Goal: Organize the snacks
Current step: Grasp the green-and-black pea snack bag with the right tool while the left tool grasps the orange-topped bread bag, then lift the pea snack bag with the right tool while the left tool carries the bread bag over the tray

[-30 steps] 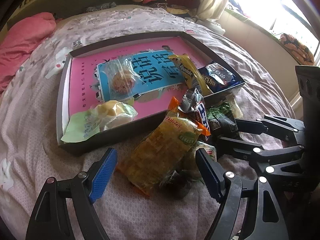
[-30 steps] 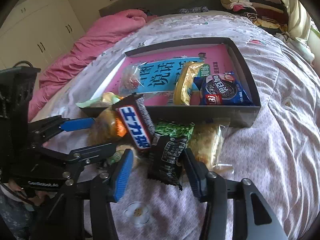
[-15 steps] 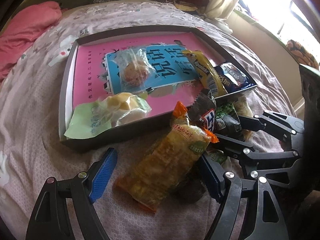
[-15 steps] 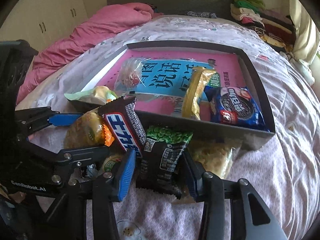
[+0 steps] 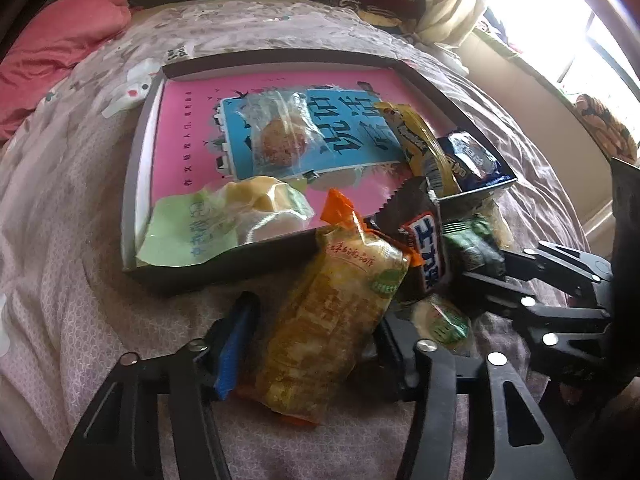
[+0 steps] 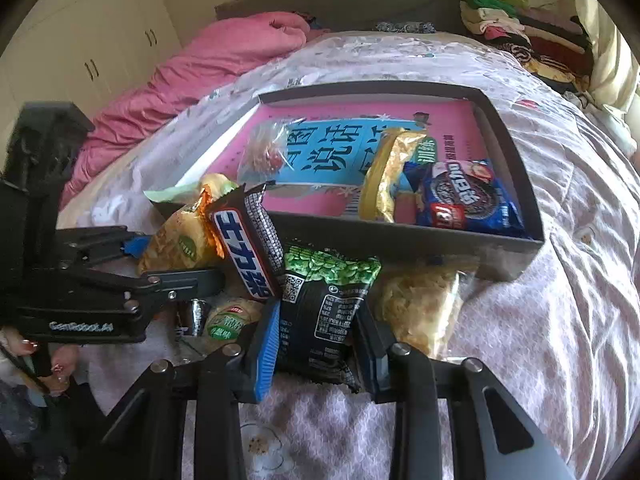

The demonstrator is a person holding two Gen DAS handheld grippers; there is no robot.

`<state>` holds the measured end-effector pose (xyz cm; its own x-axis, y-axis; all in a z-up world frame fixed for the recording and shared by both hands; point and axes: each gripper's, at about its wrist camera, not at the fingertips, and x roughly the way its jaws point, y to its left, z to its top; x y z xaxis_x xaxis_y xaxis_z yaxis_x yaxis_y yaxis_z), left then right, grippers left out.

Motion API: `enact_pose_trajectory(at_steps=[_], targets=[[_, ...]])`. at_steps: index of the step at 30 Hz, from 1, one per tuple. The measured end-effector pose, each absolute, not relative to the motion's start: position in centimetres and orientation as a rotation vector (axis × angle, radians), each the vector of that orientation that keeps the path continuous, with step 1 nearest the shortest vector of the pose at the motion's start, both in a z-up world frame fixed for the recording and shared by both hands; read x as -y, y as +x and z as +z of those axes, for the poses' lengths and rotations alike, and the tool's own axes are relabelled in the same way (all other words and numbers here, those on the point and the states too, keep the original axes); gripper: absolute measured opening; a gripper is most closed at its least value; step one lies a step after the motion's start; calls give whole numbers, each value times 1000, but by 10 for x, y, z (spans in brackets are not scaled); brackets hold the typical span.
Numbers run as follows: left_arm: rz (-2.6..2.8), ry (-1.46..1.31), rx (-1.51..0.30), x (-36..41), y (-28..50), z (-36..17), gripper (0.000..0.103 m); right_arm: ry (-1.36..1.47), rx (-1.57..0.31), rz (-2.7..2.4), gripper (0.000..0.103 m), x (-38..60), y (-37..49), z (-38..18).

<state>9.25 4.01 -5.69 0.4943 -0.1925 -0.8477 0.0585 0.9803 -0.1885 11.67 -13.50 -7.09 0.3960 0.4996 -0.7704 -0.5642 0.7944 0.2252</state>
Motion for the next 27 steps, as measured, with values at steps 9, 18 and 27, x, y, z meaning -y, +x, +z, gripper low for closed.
enact_pose_trajectory(at_steps=[9,18,27], targets=[[-164,-194,-1020,-48,89,-51,46,36,-878,654,35,163,118,-51],[-173,-190,-1003,-46,85,-45,43,90,-845,602,35,183,129,-41],[-151,-210,-959,-52,79,-29,43,75,-842,622,35,178,126,-40]])
